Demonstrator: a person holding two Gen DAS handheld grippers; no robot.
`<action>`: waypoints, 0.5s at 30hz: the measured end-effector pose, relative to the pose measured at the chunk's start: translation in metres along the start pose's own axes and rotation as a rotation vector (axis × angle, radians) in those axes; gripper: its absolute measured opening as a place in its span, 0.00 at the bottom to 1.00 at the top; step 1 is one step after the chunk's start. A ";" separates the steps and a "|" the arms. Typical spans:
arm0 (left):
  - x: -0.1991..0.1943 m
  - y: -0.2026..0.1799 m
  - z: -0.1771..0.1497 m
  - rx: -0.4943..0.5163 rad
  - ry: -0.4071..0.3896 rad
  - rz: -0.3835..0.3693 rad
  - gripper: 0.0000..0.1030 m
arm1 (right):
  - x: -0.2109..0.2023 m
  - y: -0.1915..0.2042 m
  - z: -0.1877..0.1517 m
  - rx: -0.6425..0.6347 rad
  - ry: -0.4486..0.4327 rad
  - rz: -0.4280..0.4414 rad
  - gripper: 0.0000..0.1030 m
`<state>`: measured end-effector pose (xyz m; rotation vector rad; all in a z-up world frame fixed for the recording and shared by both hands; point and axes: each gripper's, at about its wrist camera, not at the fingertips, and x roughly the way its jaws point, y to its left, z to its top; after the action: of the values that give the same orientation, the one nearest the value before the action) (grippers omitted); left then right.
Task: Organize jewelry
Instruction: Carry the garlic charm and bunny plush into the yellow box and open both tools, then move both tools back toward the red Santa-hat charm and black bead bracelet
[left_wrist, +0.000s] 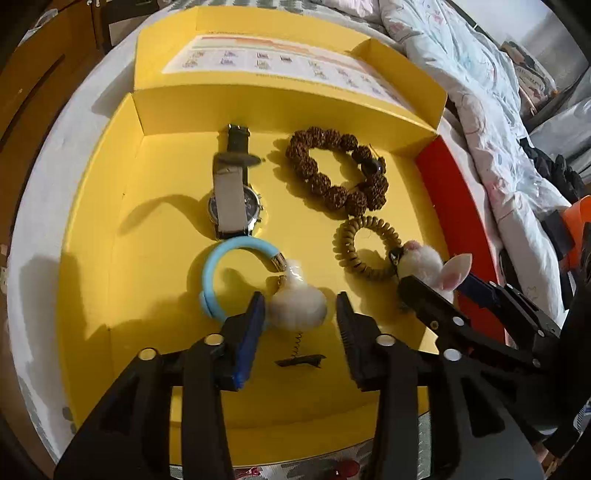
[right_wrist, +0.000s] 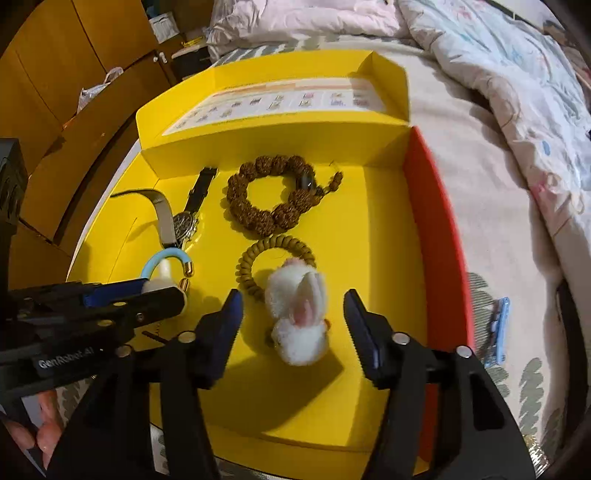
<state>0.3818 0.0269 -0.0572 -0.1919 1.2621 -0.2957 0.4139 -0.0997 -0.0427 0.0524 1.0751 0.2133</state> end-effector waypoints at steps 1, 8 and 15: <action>-0.002 0.000 0.001 0.000 -0.006 -0.002 0.48 | -0.003 -0.001 0.001 0.000 -0.008 -0.001 0.61; -0.015 0.001 0.001 -0.010 -0.036 -0.009 0.52 | -0.039 -0.006 0.004 0.019 -0.066 0.039 0.61; -0.054 -0.003 -0.018 0.009 -0.119 0.009 0.60 | -0.100 -0.010 -0.007 -0.021 -0.167 0.091 0.61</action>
<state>0.3493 0.0417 -0.0128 -0.1937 1.1439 -0.2782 0.3637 -0.1298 0.0391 0.0993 0.9047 0.2973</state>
